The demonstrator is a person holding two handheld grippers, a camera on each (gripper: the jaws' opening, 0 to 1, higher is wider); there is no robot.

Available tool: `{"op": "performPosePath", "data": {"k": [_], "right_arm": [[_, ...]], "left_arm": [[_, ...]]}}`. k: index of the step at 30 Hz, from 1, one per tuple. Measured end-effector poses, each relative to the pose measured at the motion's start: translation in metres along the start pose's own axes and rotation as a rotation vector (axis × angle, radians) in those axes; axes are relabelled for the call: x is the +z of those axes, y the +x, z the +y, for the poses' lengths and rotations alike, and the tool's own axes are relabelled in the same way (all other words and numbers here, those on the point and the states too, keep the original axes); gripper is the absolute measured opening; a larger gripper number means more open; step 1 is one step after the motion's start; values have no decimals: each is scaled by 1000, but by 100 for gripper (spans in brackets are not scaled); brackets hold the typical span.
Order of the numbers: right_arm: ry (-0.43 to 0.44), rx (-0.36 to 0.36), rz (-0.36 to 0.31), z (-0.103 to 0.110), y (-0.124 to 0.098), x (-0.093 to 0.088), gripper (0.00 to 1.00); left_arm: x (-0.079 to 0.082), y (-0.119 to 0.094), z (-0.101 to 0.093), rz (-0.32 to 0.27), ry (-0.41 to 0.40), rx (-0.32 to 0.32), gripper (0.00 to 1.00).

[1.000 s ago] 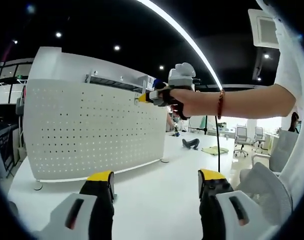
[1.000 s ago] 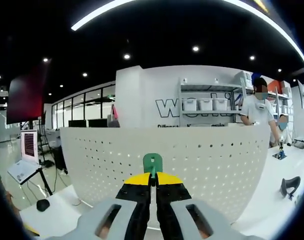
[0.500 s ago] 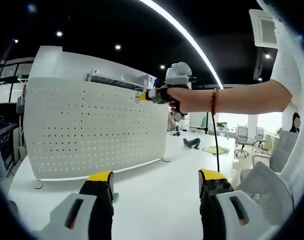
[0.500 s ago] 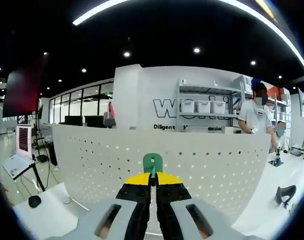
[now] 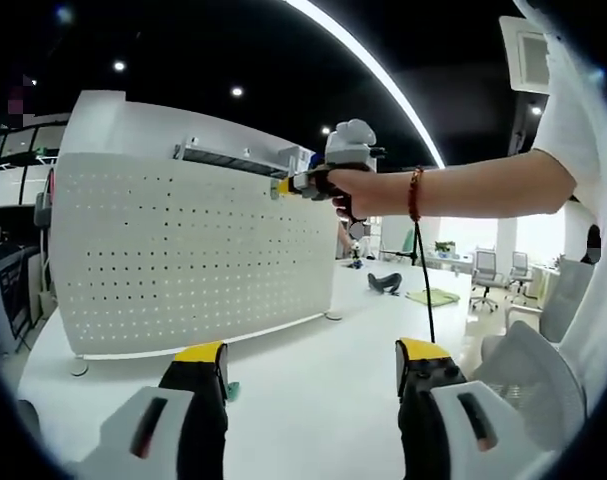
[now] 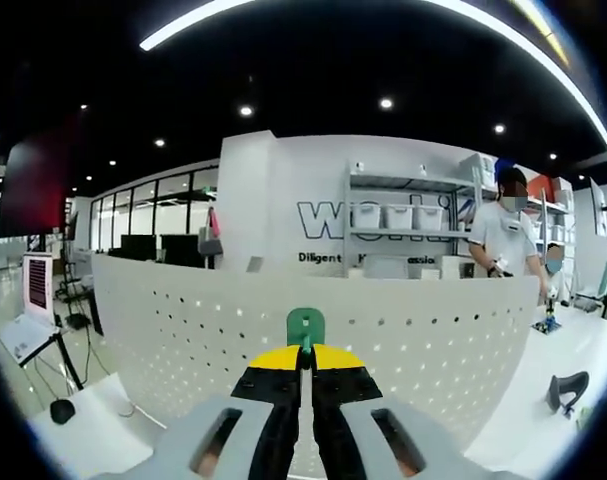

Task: Insert the hook assembly into the mounting plate slot until the hook locks in place.

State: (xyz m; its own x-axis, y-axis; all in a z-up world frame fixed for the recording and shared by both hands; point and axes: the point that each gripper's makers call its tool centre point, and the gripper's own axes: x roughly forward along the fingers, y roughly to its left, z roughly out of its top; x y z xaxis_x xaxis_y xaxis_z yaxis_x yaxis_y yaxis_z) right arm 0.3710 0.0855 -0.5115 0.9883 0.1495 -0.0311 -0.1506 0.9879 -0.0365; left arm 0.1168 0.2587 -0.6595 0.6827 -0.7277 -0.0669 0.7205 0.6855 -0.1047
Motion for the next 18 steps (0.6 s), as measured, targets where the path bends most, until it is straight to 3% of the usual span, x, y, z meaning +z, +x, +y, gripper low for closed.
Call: {"op": "performPosePath", "data": {"k": [18], "right_arm": [[41, -39, 6, -13, 20, -6, 1]], "left_arm": [[-2, -1, 4, 11, -4, 10, 70]]}}
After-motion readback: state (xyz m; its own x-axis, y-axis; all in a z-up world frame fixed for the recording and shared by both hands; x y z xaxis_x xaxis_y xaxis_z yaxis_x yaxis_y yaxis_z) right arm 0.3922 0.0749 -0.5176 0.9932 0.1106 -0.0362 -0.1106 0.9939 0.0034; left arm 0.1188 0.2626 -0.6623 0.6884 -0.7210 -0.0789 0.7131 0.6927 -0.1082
